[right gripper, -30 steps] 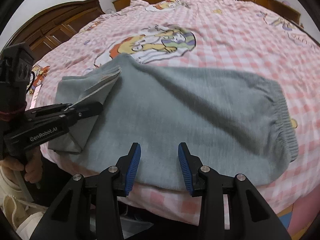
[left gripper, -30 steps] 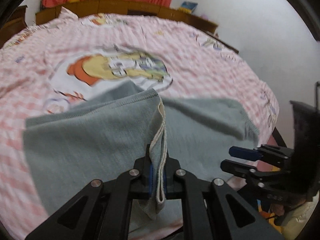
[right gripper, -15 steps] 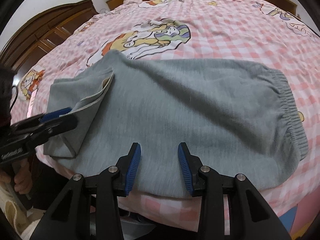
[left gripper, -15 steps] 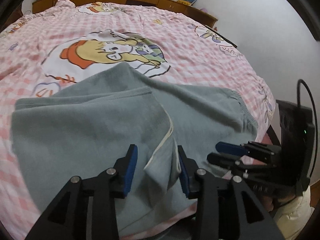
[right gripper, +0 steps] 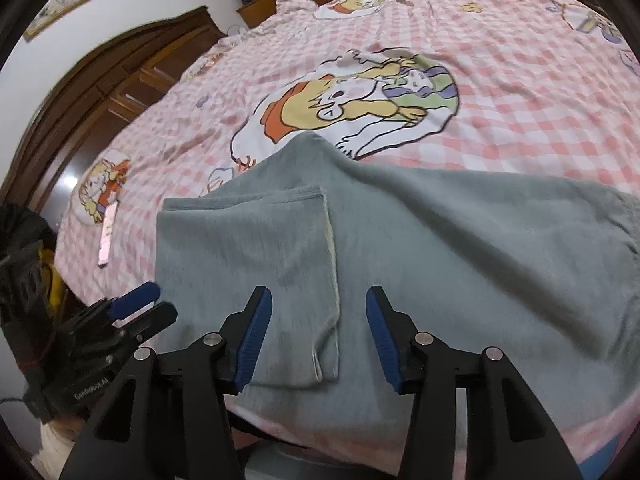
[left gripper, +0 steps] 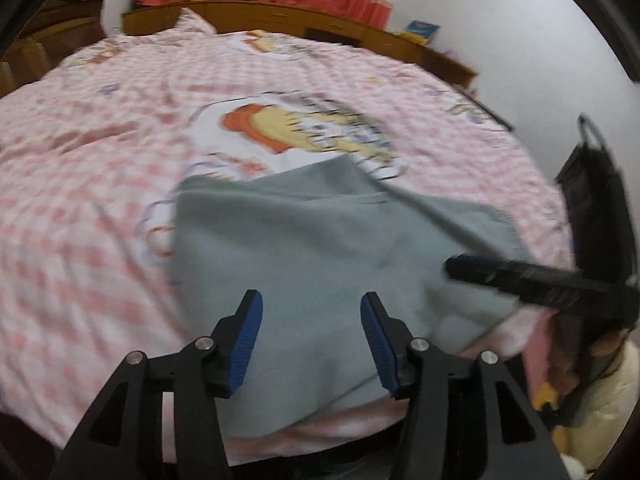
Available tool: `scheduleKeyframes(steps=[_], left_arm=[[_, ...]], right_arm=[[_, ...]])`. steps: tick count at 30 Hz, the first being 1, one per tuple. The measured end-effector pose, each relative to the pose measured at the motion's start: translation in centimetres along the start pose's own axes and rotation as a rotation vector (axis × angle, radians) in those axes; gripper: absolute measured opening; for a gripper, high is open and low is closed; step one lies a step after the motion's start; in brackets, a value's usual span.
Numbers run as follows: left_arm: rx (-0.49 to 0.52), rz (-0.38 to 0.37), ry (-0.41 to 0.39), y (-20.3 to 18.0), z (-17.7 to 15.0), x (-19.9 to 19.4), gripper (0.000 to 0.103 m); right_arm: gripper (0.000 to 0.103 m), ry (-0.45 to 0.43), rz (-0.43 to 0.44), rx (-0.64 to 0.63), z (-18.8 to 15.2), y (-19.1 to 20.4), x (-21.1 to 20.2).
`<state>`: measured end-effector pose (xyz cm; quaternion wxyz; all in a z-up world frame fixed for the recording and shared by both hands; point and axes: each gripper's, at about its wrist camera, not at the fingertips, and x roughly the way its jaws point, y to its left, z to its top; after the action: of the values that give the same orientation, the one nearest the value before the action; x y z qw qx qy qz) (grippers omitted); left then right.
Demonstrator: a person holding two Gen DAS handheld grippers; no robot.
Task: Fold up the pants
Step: 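Lay the lifted edge over the pants and open the left gripper, then grasp the folded edge of the grey pants with the right gripper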
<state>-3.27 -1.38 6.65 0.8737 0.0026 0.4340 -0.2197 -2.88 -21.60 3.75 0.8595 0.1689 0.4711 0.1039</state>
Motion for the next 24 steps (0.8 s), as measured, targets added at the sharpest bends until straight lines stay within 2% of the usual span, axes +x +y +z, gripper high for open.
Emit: scheduleKeyframes(steps=[7, 11, 16, 19, 21, 24], left_arm=[[-0.038, 0.138, 0.041, 2.8, -1.7, 0.2, 0.055], [-0.113, 0.150, 0.049, 4.5, -2.8, -0.2, 0.062], [-0.275, 0.137, 0.080, 6.6, -3.0, 0.0, 0.062], [-0.309, 0.159, 0.077, 6.9, -2.8, -0.5, 0.062], [-0.322, 0.182, 0.074, 7.0, -2.8, -1.1, 0.062], [-0.316, 0.209, 0.065, 6.8, -2.7, -2.1, 0.062]], right_arm=[[0.050, 0.057, -0.016, -0.022, 1.4, 0.2, 3.8], [0.053, 0.046, 0.027, 0.010, 1.7, 0.0, 4.3], [0.053, 0.023, 0.082, 0.033, 1.7, 0.1, 4.6], [0.053, 0.017, 0.106, 0.038, 1.6, 0.6, 4.7], [0.050, 0.020, 0.123, 0.029, 1.7, 1.1, 4.8], [0.040, 0.032, 0.126, 0.002, 1.7, 2.0, 5.1]])
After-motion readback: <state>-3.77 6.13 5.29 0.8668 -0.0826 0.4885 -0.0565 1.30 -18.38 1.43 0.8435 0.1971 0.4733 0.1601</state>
